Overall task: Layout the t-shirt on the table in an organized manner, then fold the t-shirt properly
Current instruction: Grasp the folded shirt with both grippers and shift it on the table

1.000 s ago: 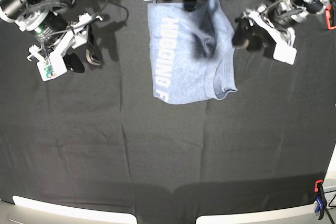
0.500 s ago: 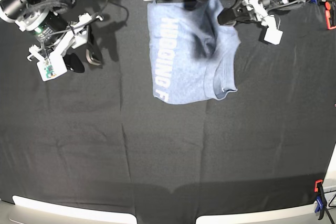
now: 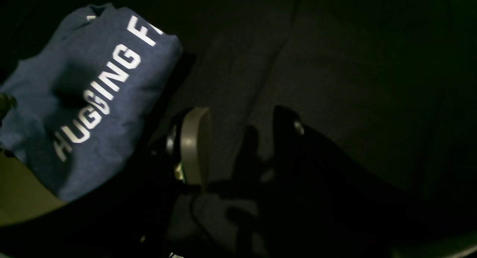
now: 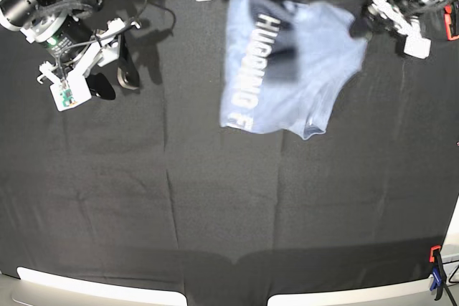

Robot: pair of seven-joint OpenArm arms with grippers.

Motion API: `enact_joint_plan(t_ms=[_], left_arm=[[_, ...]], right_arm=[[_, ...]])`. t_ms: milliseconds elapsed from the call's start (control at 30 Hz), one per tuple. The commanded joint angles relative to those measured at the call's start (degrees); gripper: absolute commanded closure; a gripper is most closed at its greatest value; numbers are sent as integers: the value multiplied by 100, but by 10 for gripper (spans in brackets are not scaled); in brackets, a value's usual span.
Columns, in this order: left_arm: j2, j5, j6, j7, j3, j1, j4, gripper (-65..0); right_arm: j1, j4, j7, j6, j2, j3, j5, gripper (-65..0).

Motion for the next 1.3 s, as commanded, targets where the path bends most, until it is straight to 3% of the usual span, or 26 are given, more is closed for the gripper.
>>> enact_joint_plan(t_ms=[0,67,200,267,333,400,533,667,767,933,1133,1267], left_arm=[[-61,-138,-49,20,-28,20,85,0],[-111,-138,-49,74,-28,20,85,0],[-490,-144,-49,-177,-28,20,98,-226],[-761,-306,-49,-369,-46,20,151,-259],[-940,-686,-49,-387,-142,17,313,-258],[-938,-1054,-49,-380,-280,33,625,-231],[-579,-1617,-49,-162,-306,181,1484,-1],[-122,-1685,-49,275,-59,448,2240,0],[-39,-1670,-49,501,483,664,2409,0],[-39,-393,-49,420,1659,793,2369,0],[-39,1580,-49,-925,2251,796,1943,0],[-50,2363,-49,-1589,2264,702,1342,0]], right_arm=[[11,83,153,20,46,24,61,-267],[11,83,155,20,46,24,61,-267],[13,83,201,20,46,24,66,-267],[28,83,317,20,46,22,81,-267],[44,83,501,20,48,-15,81,-253],[85,81,605,20,46,-142,74,-181],[350,-94,717,20,46,-748,-269,-5],[667,-785,1073,17,44,-1574,-1001,0],[1095,-1453,1084,17,44,-2114,-1268,0],[1851,-2334,1082,15,-35,-2649,-1510,0],[2433,-3088,1086,15,-33,-2894,-1506,0],[2691,-3560,1126,20,-33,-3106,-1432,0]])
